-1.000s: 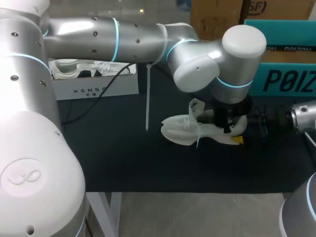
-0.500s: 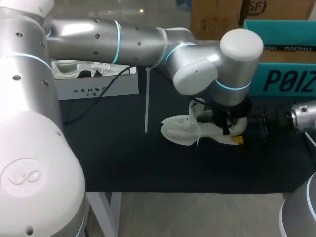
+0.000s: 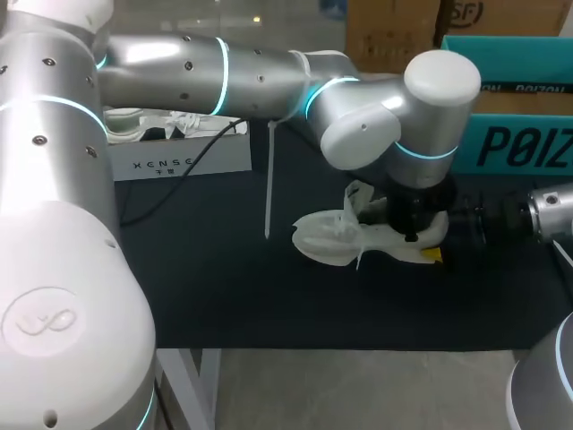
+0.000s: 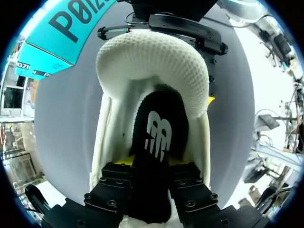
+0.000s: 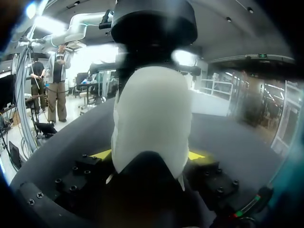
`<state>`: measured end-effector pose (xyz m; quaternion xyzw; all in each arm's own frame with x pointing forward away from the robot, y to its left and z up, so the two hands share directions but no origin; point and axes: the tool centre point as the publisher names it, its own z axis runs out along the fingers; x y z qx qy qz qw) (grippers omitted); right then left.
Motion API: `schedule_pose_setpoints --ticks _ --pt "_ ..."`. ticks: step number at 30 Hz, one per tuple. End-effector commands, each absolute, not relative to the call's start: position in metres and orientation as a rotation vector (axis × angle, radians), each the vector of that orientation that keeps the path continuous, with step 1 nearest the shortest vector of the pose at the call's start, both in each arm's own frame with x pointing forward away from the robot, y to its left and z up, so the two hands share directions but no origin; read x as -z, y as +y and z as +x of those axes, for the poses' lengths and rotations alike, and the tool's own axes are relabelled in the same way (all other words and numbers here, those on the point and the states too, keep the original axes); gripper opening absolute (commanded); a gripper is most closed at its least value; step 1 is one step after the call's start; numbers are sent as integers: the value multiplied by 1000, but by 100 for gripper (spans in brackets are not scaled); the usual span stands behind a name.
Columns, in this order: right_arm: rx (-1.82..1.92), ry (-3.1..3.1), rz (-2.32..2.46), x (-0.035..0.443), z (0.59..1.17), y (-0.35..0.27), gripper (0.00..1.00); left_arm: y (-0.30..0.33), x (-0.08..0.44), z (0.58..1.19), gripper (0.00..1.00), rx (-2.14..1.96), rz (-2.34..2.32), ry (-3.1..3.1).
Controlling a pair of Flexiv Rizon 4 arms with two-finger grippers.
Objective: Take the shoe out of the shoebox, open the shoe tongue, remove and reinsert the insole, then place the shoe into the shoebox
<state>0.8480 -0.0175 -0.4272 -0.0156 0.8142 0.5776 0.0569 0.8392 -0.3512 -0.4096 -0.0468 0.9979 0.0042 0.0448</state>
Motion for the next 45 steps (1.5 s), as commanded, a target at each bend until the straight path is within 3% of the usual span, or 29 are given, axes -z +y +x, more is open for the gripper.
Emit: schedule_pose_setpoints --ticks 1,3,15,17,18,19,28,45 --pt "-1749 2470 -44 431 851 -17 0 -353 425 833 34 -15 -141 3047" --pt "-1749 2470 -44 431 851 -17 0 -352 427 834 30 -17 -139 3045" --pt "-1749 2470 -44 431 851 -17 0 -355 475 832 36 -7 -111 3030" --pt "-1749 2470 -44 431 851 -17 0 -356 487 833 22 4 -119 3040" --pt "-1749 2470 -44 431 851 -17 0 -356 493 834 2 8 -130 3043" --pt "-1749 2470 -44 431 851 -17 0 -356 497 834 0 10 -131 3048" --pt "-1749 2470 -44 431 851 -17 0 -354 498 834 0 86 -177 3030" --pt "-1749 2470 -44 431 851 -17 0 -337 432 827 0 194 -202 2894"
